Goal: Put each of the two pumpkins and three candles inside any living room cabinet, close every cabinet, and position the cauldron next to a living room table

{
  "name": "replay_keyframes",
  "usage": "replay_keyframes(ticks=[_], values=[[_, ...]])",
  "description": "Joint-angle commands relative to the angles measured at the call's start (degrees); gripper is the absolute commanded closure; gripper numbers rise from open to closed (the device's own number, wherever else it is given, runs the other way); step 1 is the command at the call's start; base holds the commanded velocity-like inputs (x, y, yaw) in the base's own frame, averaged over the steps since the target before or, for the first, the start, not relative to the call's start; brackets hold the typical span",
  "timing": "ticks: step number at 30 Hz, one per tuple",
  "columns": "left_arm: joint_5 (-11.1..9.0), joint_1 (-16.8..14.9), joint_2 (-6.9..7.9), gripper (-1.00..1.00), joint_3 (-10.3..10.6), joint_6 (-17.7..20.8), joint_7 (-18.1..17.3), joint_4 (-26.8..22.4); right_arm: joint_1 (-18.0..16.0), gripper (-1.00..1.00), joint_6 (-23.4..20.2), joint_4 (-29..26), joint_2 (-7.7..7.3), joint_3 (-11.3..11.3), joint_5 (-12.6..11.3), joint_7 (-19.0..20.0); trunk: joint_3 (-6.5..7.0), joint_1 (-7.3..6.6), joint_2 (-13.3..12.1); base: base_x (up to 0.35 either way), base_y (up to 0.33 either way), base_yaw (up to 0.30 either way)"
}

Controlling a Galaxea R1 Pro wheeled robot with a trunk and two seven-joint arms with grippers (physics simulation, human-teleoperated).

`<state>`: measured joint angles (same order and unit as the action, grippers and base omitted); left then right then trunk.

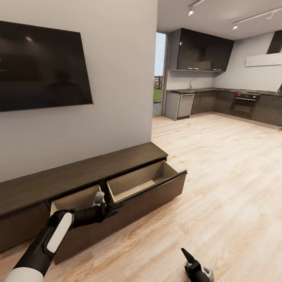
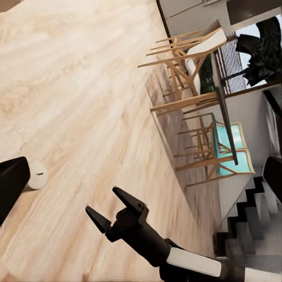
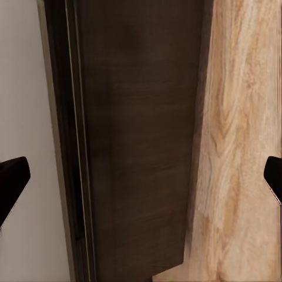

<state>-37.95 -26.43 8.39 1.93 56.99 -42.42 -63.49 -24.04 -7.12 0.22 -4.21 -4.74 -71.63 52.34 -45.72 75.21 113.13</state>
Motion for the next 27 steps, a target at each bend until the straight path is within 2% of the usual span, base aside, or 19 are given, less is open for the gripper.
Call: replay_keyframes(ticks=[1,11,27], values=[[-0.03,-0.02,0.06,-1.00,0.02,0.23,-0.12,-0.04,-0.05,-1.00,-0.44,0.04,-0.01,-0.45,-0.61,0.17,-0.08,-0.01,0.02,0.000,0.000,-0.257],[-0.03,-0.02,0.09,-1.00,0.00,0.21,-0.12,-0.06,-0.05,-1.00,-0.44,0.04,-0.01,-0.44,-0.61,0.14,-0.37,-0.01,0.02,0.068,-0.002,-0.226],[-0.19,-0.02,0.13,-1.00,0.00,0.16,-0.12,0.13,-0.05,-1.00,-0.44,0.04,-0.01,-0.45,-0.61,0.19,-0.39,-0.01,0.02,0.245,-0.040,-0.012]])
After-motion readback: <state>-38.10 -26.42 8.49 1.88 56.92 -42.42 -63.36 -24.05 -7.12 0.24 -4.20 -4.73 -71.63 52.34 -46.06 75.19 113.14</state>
